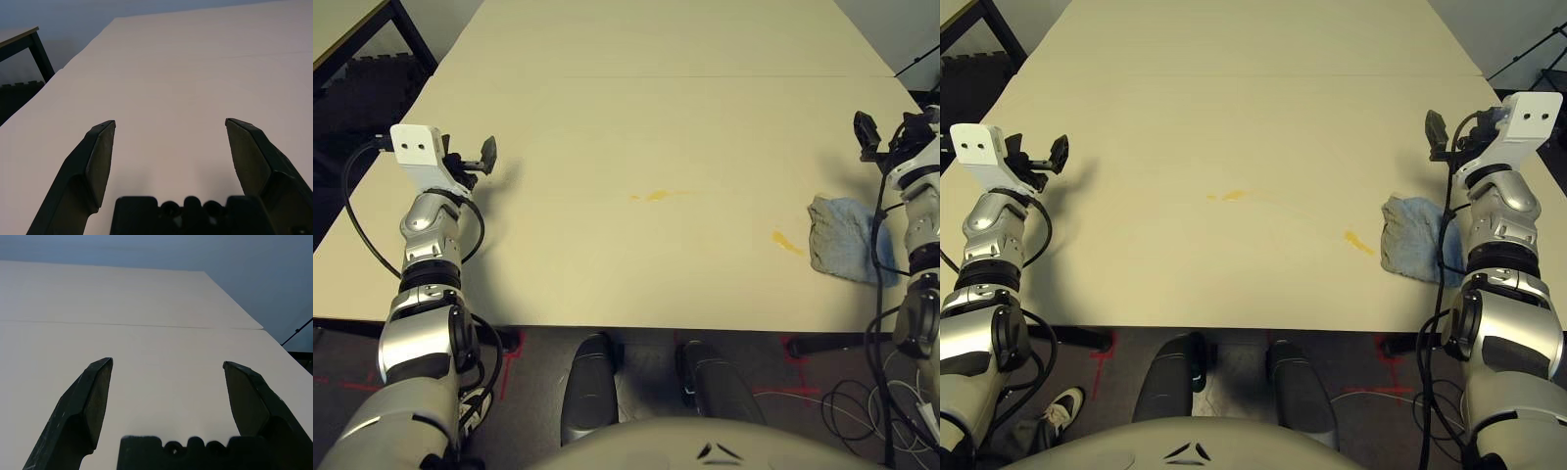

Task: Wipe the water off the table with a rag.

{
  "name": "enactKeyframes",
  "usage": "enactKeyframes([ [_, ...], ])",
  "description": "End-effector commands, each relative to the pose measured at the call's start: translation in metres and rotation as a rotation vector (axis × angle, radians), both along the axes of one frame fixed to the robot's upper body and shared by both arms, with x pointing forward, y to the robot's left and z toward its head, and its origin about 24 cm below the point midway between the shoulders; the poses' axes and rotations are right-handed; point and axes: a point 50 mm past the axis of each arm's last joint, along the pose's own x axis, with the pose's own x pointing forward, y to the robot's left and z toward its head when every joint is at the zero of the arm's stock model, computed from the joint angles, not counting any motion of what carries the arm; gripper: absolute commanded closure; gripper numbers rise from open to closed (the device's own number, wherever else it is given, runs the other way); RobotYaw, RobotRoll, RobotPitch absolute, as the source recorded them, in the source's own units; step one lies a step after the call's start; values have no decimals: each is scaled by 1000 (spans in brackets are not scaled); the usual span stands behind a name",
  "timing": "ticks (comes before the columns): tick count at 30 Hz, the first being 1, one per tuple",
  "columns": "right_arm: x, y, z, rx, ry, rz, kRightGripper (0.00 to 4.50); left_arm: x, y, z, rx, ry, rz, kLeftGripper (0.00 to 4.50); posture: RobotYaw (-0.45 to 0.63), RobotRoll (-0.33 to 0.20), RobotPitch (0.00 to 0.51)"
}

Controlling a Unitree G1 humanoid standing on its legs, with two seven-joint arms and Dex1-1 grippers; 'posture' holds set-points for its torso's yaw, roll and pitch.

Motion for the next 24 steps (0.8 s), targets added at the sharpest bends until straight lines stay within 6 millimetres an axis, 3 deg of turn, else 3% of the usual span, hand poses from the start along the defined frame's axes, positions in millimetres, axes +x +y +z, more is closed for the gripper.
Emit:
enactKeyframes([
  [1,-1,-2,0,0,0,-13,11,-1,-1,-3,-6,8,4,0,68,0,153],
  [14,-6,-4,-7,8,2,-34,11,8,-11,0,3,18,-42,0,31,0,164],
  [24,-3,-2,-5,9,3,-29,11,9,-14,2,2,13,-98,0,64,0,156],
])
